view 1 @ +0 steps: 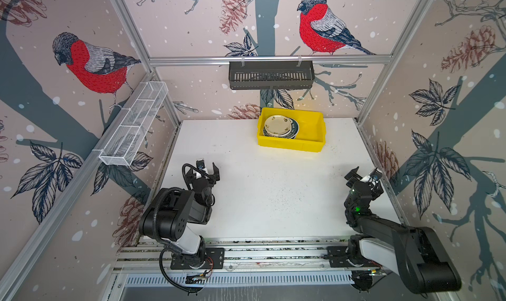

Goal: Place the plates into the plastic bin on the countertop
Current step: Reset both arms

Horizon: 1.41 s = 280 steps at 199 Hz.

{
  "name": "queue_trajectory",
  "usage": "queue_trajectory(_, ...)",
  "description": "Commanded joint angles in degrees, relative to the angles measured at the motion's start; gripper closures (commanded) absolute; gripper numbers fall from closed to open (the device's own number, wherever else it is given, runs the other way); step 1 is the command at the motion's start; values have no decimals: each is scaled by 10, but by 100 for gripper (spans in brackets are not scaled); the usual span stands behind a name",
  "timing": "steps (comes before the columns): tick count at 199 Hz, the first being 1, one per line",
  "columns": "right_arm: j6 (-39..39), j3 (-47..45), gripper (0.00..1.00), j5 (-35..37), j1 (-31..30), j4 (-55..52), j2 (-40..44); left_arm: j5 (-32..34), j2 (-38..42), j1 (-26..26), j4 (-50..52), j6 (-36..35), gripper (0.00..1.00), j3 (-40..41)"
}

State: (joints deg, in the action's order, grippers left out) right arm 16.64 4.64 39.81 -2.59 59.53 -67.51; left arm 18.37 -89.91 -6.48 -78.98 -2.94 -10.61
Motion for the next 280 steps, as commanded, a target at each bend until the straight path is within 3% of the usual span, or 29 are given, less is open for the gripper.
queue_trajectory(1,17,10,1,-34,15,76,-39,-23,1,8,-2,8,3,-12)
queue_trajectory(21,1,41,1,-44,16,88,-103,-23,1,9,3,11,3,-14)
queue_trajectory(34,6,70,1,-55,17,28,-106,-21,2,13,14,17,3,-19)
queue_trajectory(52,-10,79,1,-71,13,28,-116,-21,3,20,25,26,3,-24)
queue_trajectory(104,-79,93,1,-202,10,55,-155,-26,3,25,30,32,3,-26)
queue_trajectory(128,-90,68,1,-237,15,134,-186,-28,4,27,31,32,3,-26)
queue_trajectory(280,-115,67,1,-232,-7,129,-182,-28,4,26,29,32,3,-25)
